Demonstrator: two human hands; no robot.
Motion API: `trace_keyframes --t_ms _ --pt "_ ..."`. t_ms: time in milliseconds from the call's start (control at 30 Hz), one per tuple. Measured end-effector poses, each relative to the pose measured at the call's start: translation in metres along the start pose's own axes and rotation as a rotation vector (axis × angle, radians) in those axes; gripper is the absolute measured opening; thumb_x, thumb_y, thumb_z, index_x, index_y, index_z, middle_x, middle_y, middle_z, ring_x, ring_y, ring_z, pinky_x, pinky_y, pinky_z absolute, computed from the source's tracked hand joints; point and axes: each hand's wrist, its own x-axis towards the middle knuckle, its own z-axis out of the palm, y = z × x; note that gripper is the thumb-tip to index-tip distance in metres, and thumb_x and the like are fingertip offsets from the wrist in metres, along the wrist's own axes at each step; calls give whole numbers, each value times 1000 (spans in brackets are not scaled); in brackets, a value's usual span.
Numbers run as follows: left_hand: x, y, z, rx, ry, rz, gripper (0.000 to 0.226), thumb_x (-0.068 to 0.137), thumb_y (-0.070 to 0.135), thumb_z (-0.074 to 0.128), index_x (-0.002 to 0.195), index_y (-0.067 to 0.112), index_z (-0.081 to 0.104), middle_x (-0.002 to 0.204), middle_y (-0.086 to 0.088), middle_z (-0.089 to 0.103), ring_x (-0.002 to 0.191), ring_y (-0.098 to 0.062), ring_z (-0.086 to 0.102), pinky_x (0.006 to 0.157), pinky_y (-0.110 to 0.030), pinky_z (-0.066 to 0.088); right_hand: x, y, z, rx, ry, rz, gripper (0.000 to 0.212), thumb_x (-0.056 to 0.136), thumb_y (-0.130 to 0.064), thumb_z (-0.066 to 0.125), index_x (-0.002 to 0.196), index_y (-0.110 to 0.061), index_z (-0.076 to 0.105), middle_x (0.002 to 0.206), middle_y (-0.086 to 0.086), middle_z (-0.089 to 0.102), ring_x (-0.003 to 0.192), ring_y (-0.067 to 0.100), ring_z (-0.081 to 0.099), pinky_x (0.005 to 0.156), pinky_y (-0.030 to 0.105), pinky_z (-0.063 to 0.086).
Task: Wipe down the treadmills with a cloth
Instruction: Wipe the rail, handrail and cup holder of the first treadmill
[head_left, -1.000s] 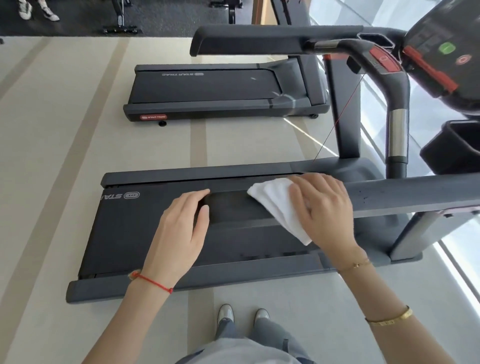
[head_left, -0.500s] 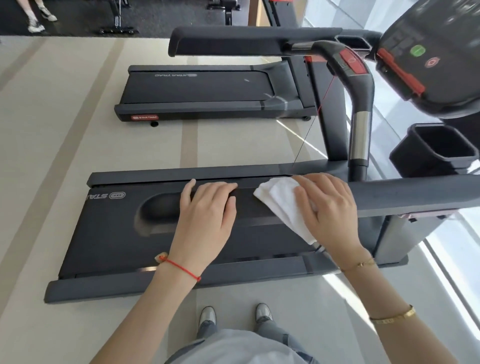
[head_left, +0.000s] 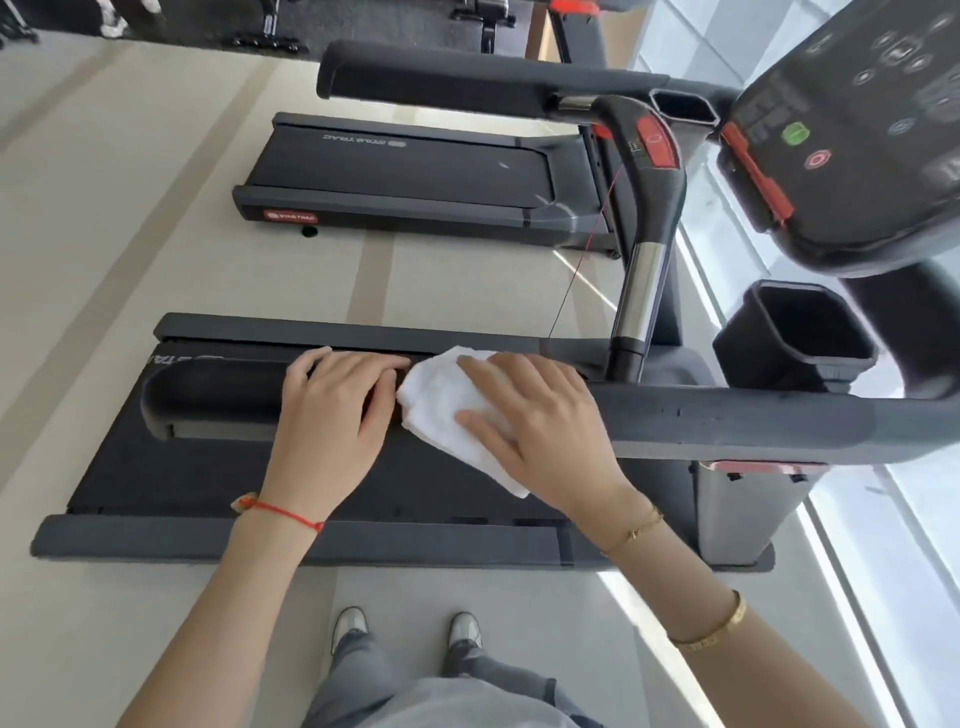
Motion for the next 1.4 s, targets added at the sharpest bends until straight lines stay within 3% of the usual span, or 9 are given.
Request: trace_keyframes --t_ms 233,333,533,733,900,1033,1133,1333,1400 --pt "-11 -33 -20 50 34 -106 22 99 22 51 113 17 67 114 3 68 111 -19 59 119 -43 23 25 -2 3 -47 43 209 47 93 -46 41 61 -18 61 55 1 50 49 23 46 46 28 34" --pt "-15 -53 -32 36 59 -112 22 98 18 53 114 16 67 116 1 67 113 -20 58 117 -44 26 39 -24 9 -54 17 135 45 93 -48 41 63 -21 60 54 -2 48 48 20 44 44 24 21" --pt "-22 -96 -56 -50 56 -162 26 97 16 52 119 13 66 121 0 65 119 -21 56 106 -48 39 77 -80 28 -30 -57 83 49 92 -49 31 66 -21 62 54 -4 45 45 20 38 44 23 24" --pt "-34 -132 -77 -196 30 -195 34 99 20 49 131 17 57 127 14 55 123 -2 46 106 -27 38 114 -134 53 -27 -143 53 45 96 -50 34 72 -23 61 59 -4 45 50 23 44 47 26 27" --pt "-44 -159 -84 -275 -47 -199 34 98 24 48 131 17 55 128 11 57 120 -7 52 104 -35 44 135 -170 63 109 -167 71 35 99 -47 33 114 -41 63 105 -13 66 74 19 64 60 30 49" --pt "-46 -170 -84 -323 -91 -146 36 99 24 49 135 19 52 132 13 54 123 -4 50 106 -30 42 120 -173 58 19 -79 108 30 98 -41 34 94 -37 64 76 -9 59 65 14 46 52 30 46" --pt "-44 -175 -87 -351 -111 -124 39 99 25 48 137 20 51 134 13 53 125 -5 49 108 -30 41 99 -169 53 51 34 70 31 100 -35 39 112 -34 68 95 -12 67 81 17 58 60 33 49" --pt "-43 -179 -89 -346 -124 -109 39 100 25 47 138 19 51 135 8 54 125 -10 50 108 -37 42 97 -178 58 -50 205 389 30 93 -23 48 71 -20 68 72 -2 64 67 25 53 66 38 43" --pt "-44 -179 -89 -350 -123 -99 37 100 23 48 136 17 52 133 8 55 122 -9 51 106 -36 43 100 -196 64 -49 223 352 27 94 -28 48 80 -21 70 77 -2 64 74 26 55 72 38 43"
